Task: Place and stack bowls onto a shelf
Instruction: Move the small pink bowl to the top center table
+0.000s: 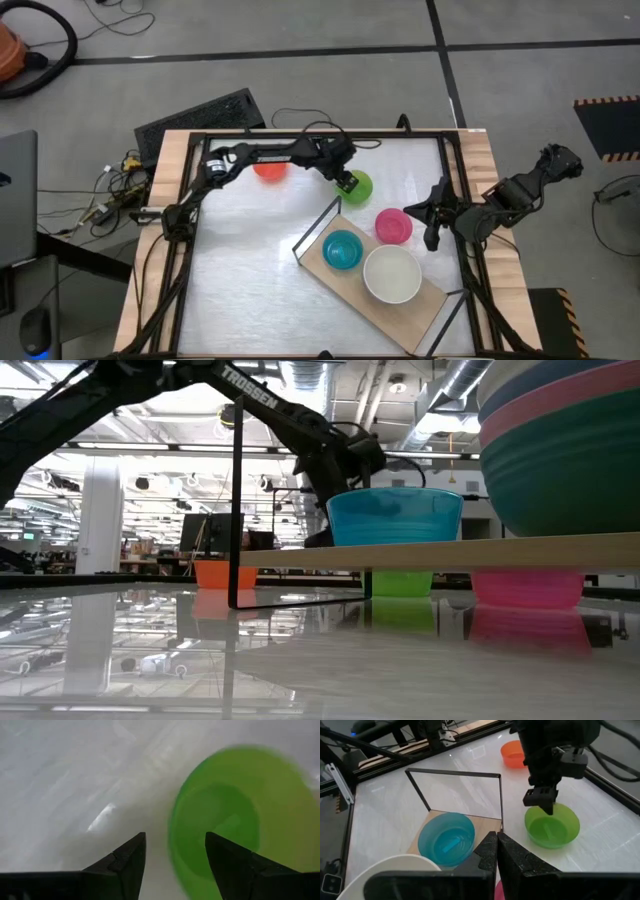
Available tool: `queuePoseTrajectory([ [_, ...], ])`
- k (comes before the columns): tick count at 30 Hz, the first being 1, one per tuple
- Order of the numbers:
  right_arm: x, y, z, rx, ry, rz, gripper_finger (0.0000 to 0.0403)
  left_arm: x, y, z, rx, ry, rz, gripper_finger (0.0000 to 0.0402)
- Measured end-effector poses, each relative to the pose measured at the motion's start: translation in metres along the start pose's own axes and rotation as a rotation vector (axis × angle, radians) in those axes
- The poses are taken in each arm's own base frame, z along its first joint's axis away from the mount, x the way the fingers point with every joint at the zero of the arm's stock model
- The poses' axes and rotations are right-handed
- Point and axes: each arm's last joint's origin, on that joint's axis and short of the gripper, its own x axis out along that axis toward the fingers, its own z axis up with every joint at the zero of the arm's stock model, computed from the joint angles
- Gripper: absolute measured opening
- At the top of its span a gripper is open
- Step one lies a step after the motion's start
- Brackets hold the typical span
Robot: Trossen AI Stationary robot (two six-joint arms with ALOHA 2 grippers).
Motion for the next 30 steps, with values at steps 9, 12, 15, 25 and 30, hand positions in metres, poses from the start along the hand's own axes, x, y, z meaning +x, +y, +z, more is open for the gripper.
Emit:
queuePoseTrajectory([
  [9, 0.000, 0.000, 0.000, -0.005, 0.004, -0.002, 0.0036, 0.001, 0.004, -0.001, 0.055, 0.011, 0.019, 0.0028],
  [12, 0.000, 0.000, -0.001, -0.007, 0.005, -0.003, 0.0036, 0.004, 0.006, -0.006, 0.071, 0.026, 0.030, 0.0007],
  [15, 0.000, 0.000, -0.001, -0.007, 0.005, -0.003, 0.0036, 0.002, 0.009, -0.004, 0.062, 0.028, 0.029, 0.0001],
  [25, 0.000, -0.003, -0.003, 0.009, 0.030, -0.025, 0.0036, -0.076, -0.012, 0.051, 0.108, -0.103, 0.059, 0.0000],
  [30, 0.004, -0.022, -0.023, 0.137, 0.223, -0.190, 0.0034, -0.144, -0.028, 0.070, 0.140, -0.193, 0.045, 0.0000],
])
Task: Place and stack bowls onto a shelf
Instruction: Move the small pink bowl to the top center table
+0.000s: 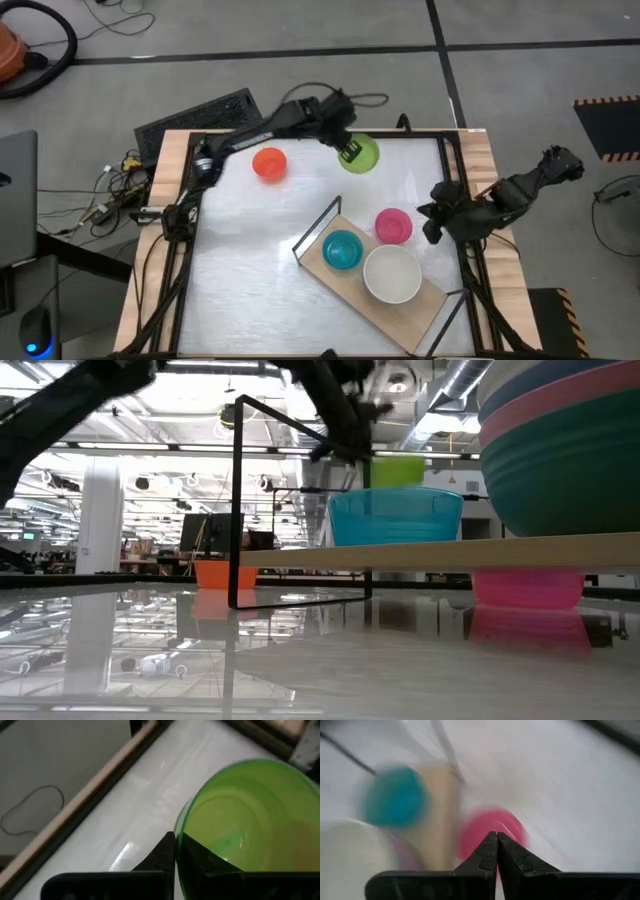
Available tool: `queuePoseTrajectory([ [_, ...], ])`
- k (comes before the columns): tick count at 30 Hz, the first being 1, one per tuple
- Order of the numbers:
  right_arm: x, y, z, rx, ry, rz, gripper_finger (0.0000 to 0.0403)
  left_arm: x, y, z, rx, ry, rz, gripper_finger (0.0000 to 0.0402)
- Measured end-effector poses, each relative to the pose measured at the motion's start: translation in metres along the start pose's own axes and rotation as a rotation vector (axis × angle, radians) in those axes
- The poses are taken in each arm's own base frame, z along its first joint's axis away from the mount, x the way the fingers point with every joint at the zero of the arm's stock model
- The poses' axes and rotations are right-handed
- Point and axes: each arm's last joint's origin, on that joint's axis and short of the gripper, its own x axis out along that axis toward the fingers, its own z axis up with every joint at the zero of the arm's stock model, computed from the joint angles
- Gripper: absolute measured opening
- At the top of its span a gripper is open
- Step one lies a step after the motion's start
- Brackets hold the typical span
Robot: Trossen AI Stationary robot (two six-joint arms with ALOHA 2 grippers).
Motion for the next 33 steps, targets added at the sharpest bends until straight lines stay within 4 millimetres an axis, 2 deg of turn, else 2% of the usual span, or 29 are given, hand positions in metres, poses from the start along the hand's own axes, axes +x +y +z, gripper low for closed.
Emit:
queuePoseTrajectory([
  [2, 0.009, -0.009, -0.009, 0.015, 0.122, -0.071, 0.0025, -0.030, -0.002, 0.002, -0.031, -0.056, -0.029, 0.0000],
  [5, 0.025, -0.009, -0.011, 0.029, 0.261, -0.057, 0.0018, -0.084, -0.004, 0.005, -0.044, -0.126, -0.043, 0.0000],
  [8, 0.039, -0.007, -0.003, 0.107, 0.316, -0.040, 0.0018, -0.134, -0.006, 0.004, -0.056, -0.210, -0.004, 0.0000],
  [14, 0.081, -0.012, 0.020, 0.084, 0.465, 0.031, 0.0018, -0.207, -0.007, -0.005, -0.080, -0.366, 0.081, 0.0000],
  [18, 0.115, -0.023, 0.033, 0.064, 0.535, 0.047, 0.0018, -0.237, -0.005, -0.014, -0.080, -0.406, 0.113, 0.0000],
  [22, 0.149, -0.036, 0.039, 0.076, 0.632, 0.062, 0.0018, -0.255, -0.002, -0.022, -0.077, -0.408, 0.153, 0.0000],
  [26, 0.178, -0.042, 0.035, 0.057, 0.721, 0.031, 0.0018, -0.265, 0.002, -0.029, -0.064, -0.386, 0.170, 0.0000],
  [33, 0.223, -0.048, 0.026, 0.044, 0.791, 0.026, 0.0018, -0.271, 0.006, -0.035, -0.036, -0.360, 0.198, 0.0000],
])
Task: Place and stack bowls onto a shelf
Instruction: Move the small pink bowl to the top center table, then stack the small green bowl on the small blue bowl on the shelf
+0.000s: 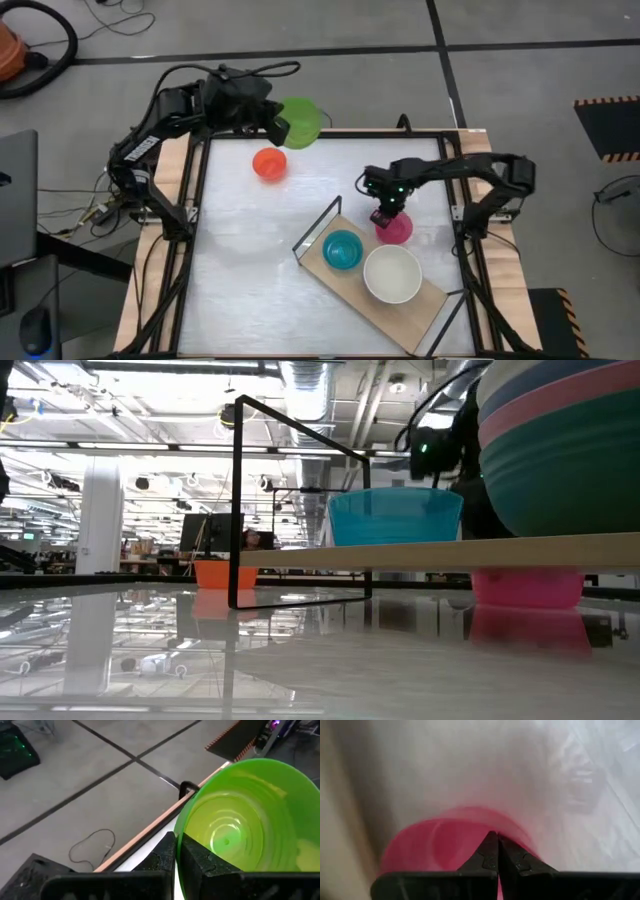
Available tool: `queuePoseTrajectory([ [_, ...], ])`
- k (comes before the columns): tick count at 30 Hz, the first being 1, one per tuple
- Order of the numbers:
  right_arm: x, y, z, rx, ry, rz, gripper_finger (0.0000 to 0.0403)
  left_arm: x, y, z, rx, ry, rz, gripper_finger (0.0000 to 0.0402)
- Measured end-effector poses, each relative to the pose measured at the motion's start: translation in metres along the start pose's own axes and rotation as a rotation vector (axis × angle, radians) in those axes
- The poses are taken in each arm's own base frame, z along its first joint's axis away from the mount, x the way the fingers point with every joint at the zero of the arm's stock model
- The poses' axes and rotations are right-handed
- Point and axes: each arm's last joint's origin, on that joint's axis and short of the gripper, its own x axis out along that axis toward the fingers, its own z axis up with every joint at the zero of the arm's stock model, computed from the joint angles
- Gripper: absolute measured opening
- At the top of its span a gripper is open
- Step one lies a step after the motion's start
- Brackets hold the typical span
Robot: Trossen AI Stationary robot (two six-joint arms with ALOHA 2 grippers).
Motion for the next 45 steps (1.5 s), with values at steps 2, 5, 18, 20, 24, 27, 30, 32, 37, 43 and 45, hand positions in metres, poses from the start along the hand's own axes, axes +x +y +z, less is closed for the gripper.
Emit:
queuePoseTrajectory([
  [2, 0.012, -0.004, 0.009, 0.008, -0.001, -0.001, 0.0018, 0.000, 0.000, -0.001, 0.023, 0.010, 0.004, 0.0000],
  [5, 0.019, -0.007, 0.026, 0.013, -0.018, 0.001, 0.0018, 0.000, 0.001, -0.002, 0.052, 0.020, 0.007, 0.0000],
  [18, -0.024, 0.033, 0.122, -0.314, -0.361, -0.021, 0.0018, 0.001, 0.004, -0.005, 0.184, 0.051, 0.031, 0.0000],
  [20, -0.036, 0.045, 0.127, -0.404, -0.413, -0.020, 0.0018, 0.001, 0.005, -0.005, 0.185, 0.057, 0.037, 0.0000],
  [24, -0.064, 0.061, 0.127, -0.443, -0.452, -0.042, 0.0019, 0.000, 0.011, -0.005, 0.181, 0.067, 0.051, 0.0000],
  [27, -0.089, 0.067, 0.119, -0.453, -0.464, -0.089, 0.0020, -0.002, 0.013, -0.004, 0.169, 0.060, 0.048, 0.0000],
  [30, -0.124, 0.067, 0.100, -0.424, -0.475, -0.115, 0.0018, -0.001, 0.011, -0.006, 0.121, 0.090, -0.037, 0.0000],
  [32, -0.153, 0.067, 0.079, -0.389, -0.498, -0.101, 0.0019, 0.000, 0.008, -0.009, 0.095, 0.129, -0.126, 0.0000],
  [37, -0.223, 0.067, 0.001, -0.322, -0.605, -0.046, 0.0020, 0.001, -0.020, -0.025, 0.136, 0.218, -0.292, 0.0000],
  [43, -0.279, 0.046, -0.089, -0.198, -0.833, -0.027, 0.0020, -0.004, -0.081, -0.054, 0.210, 0.216, -0.453, 0.0000],
  [45, -0.288, 0.037, -0.109, -0.166, -0.876, -0.025, 0.0021, -0.003, -0.107, -0.067, 0.233, 0.178, -0.529, 0.0000],
])
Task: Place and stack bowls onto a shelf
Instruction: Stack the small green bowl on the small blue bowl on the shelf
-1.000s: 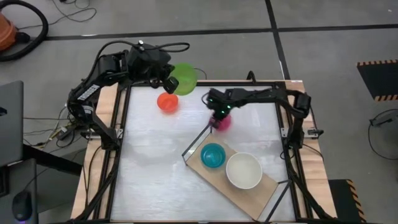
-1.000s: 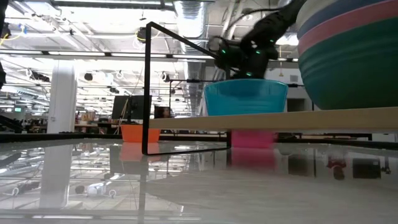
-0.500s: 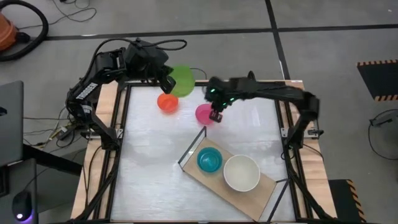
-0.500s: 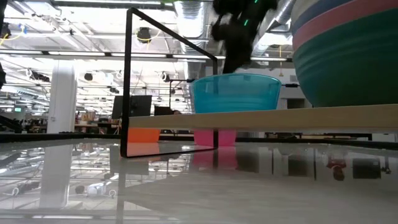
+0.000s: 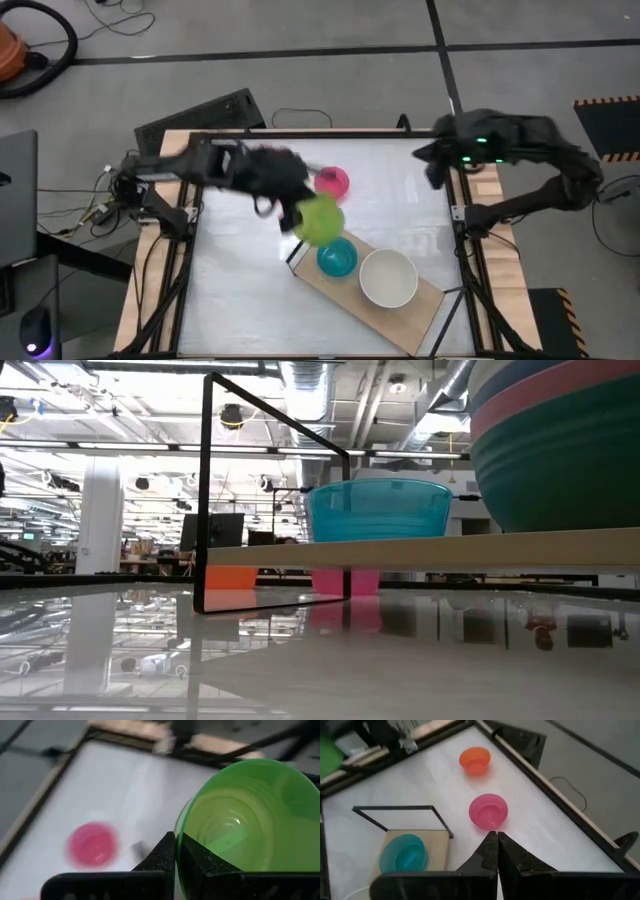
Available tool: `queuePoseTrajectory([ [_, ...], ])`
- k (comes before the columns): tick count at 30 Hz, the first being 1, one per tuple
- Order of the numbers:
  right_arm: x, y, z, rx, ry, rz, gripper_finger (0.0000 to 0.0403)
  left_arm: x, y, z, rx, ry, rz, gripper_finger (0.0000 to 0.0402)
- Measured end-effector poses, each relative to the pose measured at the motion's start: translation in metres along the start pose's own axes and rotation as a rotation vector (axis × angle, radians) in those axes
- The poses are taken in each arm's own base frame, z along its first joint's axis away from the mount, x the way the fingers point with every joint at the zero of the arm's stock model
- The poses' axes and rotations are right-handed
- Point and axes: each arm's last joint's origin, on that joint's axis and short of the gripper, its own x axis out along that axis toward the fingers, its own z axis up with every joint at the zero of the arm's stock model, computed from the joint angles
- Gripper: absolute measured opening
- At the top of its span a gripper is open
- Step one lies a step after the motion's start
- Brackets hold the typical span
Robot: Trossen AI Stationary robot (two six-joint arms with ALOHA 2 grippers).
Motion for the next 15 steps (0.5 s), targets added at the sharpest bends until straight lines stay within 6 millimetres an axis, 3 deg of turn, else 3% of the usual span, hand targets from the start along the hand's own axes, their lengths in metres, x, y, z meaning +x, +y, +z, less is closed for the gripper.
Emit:
queuePoseTrajectory([
  [3, -0.023, -0.009, -0.010, 0.037, -0.035, -0.010, 0.0021, 0.023, -0.029, -0.011, 0.006, -0.068, -0.067, 0.0000],
  [6, -0.037, -0.016, -0.021, 0.044, -0.025, -0.011, 0.0021, 0.042, -0.045, -0.024, -0.043, -0.118, -0.087, 0.0000],
  [15, -0.046, -0.021, -0.035, 0.006, 0.052, -0.017, 0.0022, 0.085, -0.057, -0.069, 0.104, -0.049, -0.163, 0.0000],
])
